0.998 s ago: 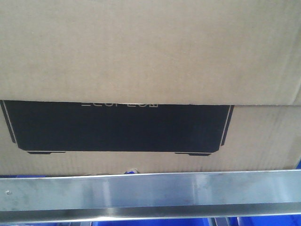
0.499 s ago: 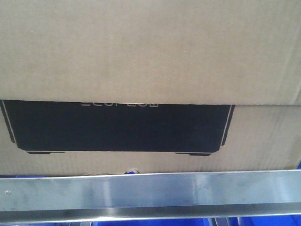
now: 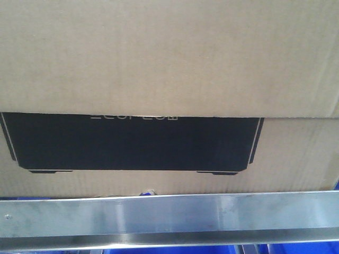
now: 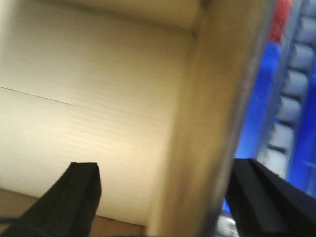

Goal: Grab box from left shelf to table start
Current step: 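Lift the box with both grippers and pull it off the roller shelf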

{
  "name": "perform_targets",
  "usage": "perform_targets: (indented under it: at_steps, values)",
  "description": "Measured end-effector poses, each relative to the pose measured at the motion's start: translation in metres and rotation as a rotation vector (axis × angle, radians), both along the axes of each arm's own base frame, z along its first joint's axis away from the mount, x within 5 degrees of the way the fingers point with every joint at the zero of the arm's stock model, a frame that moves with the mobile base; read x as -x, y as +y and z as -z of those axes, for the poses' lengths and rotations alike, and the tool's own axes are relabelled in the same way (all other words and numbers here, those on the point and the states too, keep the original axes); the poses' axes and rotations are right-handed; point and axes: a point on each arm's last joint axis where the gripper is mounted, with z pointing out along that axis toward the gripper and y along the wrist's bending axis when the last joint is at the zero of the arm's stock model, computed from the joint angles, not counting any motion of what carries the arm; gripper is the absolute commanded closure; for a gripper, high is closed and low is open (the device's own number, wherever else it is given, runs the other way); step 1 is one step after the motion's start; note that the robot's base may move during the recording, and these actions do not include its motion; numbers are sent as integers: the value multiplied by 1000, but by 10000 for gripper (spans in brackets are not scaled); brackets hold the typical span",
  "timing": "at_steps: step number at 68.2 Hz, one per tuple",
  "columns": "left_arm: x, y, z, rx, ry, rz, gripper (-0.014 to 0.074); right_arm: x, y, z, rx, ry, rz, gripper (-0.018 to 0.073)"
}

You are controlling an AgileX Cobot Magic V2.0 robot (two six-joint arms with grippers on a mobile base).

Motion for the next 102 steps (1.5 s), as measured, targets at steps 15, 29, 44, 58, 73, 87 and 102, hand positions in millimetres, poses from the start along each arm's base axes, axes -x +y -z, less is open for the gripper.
perform_targets:
  at_steps: [15,29,44,58,73,87,102]
  values:
    - [0,0,0,1,-2,0,524,-3,-1,4,27,9,-4,515]
    - [-4,4,1,-3,-14,-82,687,-3,3,1,-8,4,1,500]
    - [-4,4,1,6,-18,-97,688,-3,3,0,-14,1,5,500]
    - [23,1,-18,31,-83,-114,688,16,0,-17,-19,-42,4,500]
    - [91,3,-31,70,-180,-146,688,64,-5,-46,-49,-139,-8,500]
    - [148,16,-10,131,-226,-175,688,111,-6,-27,-80,-147,-30,500]
    - [187,29,3,183,-297,-168,688,163,-10,-19,-172,-247,-35,500]
